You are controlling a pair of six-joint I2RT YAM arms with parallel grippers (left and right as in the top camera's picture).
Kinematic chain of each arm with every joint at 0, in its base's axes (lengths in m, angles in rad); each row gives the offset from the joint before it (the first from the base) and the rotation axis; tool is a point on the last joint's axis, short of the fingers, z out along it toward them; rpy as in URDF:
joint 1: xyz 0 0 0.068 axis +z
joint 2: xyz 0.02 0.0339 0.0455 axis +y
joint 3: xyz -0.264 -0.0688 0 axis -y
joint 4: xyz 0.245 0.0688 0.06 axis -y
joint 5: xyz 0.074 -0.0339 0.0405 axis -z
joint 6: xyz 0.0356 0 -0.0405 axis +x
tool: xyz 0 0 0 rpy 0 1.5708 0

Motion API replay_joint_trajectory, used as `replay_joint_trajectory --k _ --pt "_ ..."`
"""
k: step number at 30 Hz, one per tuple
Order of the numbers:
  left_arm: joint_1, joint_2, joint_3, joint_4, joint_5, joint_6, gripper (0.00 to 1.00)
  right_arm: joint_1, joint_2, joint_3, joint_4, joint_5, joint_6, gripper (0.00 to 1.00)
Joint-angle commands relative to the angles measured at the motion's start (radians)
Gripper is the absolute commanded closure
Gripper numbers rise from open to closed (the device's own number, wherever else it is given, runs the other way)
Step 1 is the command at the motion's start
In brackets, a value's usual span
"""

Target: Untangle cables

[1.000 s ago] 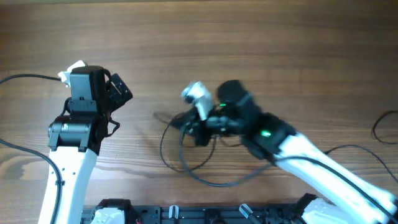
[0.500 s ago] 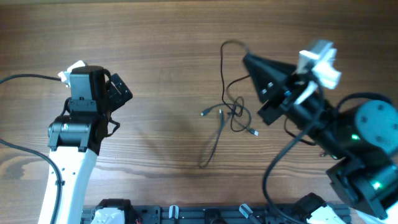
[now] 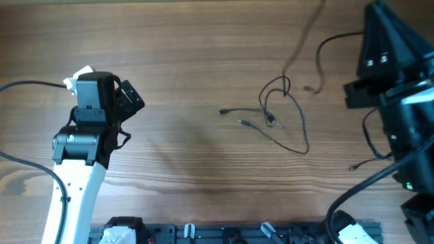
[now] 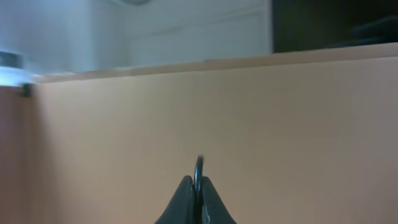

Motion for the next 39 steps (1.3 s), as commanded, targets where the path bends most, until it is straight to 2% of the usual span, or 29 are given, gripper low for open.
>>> replay_joint_trajectory --k 1,5,8,17,22,29,35,39 --pt "0.005 -0.011 0.006 0.002 0.008 0.012 0.0 -0.003 0.053 0.023 -0.063 0.243 -0.141 0.96" --pt "0.005 -0.011 0.006 0.002 0.008 0.012 0.0 -0.003 0.117 0.023 -0.169 0.445 -0.163 0.96" --pt "0.005 -0.011 0.006 0.002 0.008 0.012 0.0 -0.003 0.175 0.023 -0.172 0.569 -0.19 0.96" --pt "0.005 -0.011 0.006 0.002 0.008 0.012 0.0 -0.01 0.197 0.032 -0.143 0.579 -0.153 0.96" --pt "0.005 -0.011 0.006 0.002 0.008 0.012 0.0 -0.058 0.197 0.137 -0.142 0.579 -0.177 0.96" --pt "0.005 -0.011 0.006 0.002 0.008 0.012 0.0 -0.14 0.205 0.315 -0.119 0.611 -0.353 0.96" --pt "0.005 -0.011 0.006 0.002 0.008 0.012 0.0 -0.168 0.212 0.338 -0.029 0.832 -0.584 0.96" --pt "0.005 -0.011 0.006 0.002 0.008 0.012 0.0 -0.168 0.225 0.338 -0.021 0.876 -0.634 0.96"
